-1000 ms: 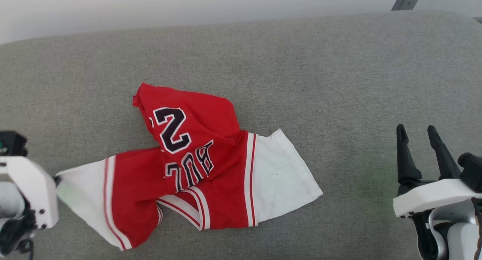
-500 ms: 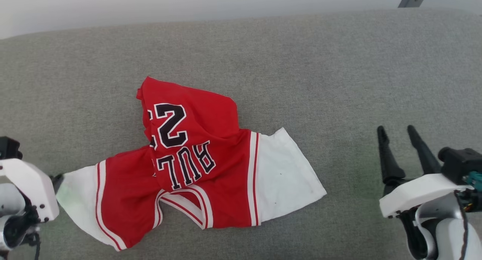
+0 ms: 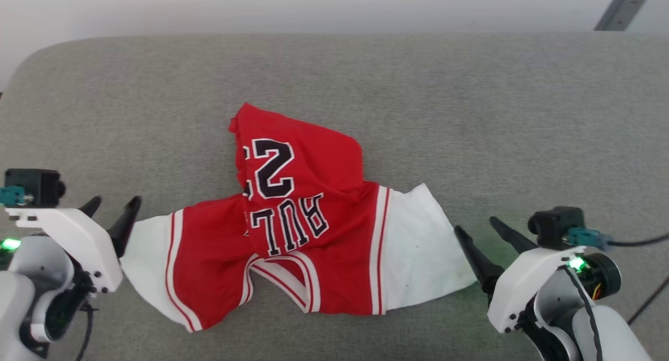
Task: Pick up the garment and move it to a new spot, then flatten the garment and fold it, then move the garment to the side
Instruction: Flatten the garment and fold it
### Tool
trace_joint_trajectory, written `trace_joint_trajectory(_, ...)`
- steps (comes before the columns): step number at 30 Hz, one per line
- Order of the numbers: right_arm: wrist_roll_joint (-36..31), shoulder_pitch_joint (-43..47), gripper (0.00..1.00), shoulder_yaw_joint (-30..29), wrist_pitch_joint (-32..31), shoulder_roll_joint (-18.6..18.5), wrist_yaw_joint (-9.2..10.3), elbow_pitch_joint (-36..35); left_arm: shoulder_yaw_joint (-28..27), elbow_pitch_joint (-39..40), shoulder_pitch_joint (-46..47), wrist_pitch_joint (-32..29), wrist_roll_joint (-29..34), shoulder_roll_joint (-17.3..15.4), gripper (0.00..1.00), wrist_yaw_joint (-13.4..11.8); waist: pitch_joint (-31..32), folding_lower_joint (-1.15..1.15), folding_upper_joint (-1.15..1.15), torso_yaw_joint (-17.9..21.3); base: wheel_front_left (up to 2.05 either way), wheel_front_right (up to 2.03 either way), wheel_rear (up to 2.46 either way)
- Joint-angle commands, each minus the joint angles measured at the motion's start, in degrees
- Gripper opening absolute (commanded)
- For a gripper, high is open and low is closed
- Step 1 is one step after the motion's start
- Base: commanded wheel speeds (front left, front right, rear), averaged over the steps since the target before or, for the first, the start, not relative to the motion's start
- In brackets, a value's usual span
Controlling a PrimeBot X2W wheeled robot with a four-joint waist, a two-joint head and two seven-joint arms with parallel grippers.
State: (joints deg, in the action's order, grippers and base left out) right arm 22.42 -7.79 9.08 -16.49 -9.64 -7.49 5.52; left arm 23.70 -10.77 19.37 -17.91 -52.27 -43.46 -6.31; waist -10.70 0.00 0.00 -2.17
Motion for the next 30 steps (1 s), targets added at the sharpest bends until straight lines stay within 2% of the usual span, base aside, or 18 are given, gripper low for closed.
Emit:
trace_joint_trajectory(1, 0.23, -0.75, 1.0, 0.48, -0.93, -0.43, 0.0, 0.19, -0.04, 0.85, -0.65, 1.03, 1.03, 0.21, 1.0, -0.06, -0.06, 0.0, 0.0, -0.85, 0.0, 0.0, 0.0)
trace_joint_trajectory(8, -0.47, -4.6, 1.0, 3.12, -9.06, -3.76, 0.0, 4.27, -0.48, 6.66, -3.12, 12.73, 5.31, 2.49, 1.0, 0.05, -0.64, 0.0, 0.0, -4.6, 0.0, 0.0, 0.0)
trace_joint_trajectory(11, -0.4, -7.18, 1.0, 5.96, -13.17, -5.41, 0.01, 7.97, -0.94, 8.16, -4.81, 19.04, 6.42, 4.3, 1.0, 0.1, -1.02, 0.0, 0.0, -6.86, 0.0, 0.0, 0.0)
trace_joint_trajectory(17, 0.21, -10.46, 1.0, 10.71, -21.56, -6.84, 0.01, 17.38, -1.58, 9.06, -7.27, 26.25, 7.64, 6.77, 1.0, -0.4, -1.42, 0.0, 0.0, -9.7, 0.0, 0.0, 0.0)
trace_joint_trajectory(18, 0.72, -10.91, 0.87, 11.83, -23.1, -6.98, 0.02, 18.84, -1.7, 9.06, -7.84, 27.03, 7.29, 7.15, 1.0, -0.46, -1.42, 0.0, 0.0, -9.98, 0.0, 0.0, 0.0)
trace_joint_trajectory(19, 1.47, -11.55, 0.29, 12.49, -23.77, -7.06, 0.01, 19.6, -1.74, 9.08, -8.18, 27.86, 7.56, 7.28, 1.0, -0.54, -1.44, 0.0, 0.0, -10.25, 0.0, 0.0, 0.0)
trace_joint_trajectory(20, 1.78, -12.45, 0.0, 12.49, -24.17, -7.3, 0.02, 20.29, -1.96, 9.04, -8.44, 28.45, 7.45, 7.68, 1.0, -0.7, -1.45, 0.0, 0.0, -10.45, 0.0, 0.0, 0.0)
trace_joint_trajectory(25, 3.34, -16.05, 0.0, 10.59, -25.14, -10.22, 0.08, 20.79, -2.14, 8.9, -9.81, 29.8, 6.46, 8.58, 1.0, 0.07, -1.36, 0.0, 0.0, -10.86, 0.0, 0.0, 0.0)
trace_joint_trajectory(30, 3.92, -17.49, 0.0, 6.05, -25.89, -13.95, 0.18, 19.05, -2.12, 8.76, -10.2, 29.95, 5.91, 8.41, 1.0, 0.59, -1.12, 0.0, 0.0, -10.43, 0.0, 0.0, 0.0)
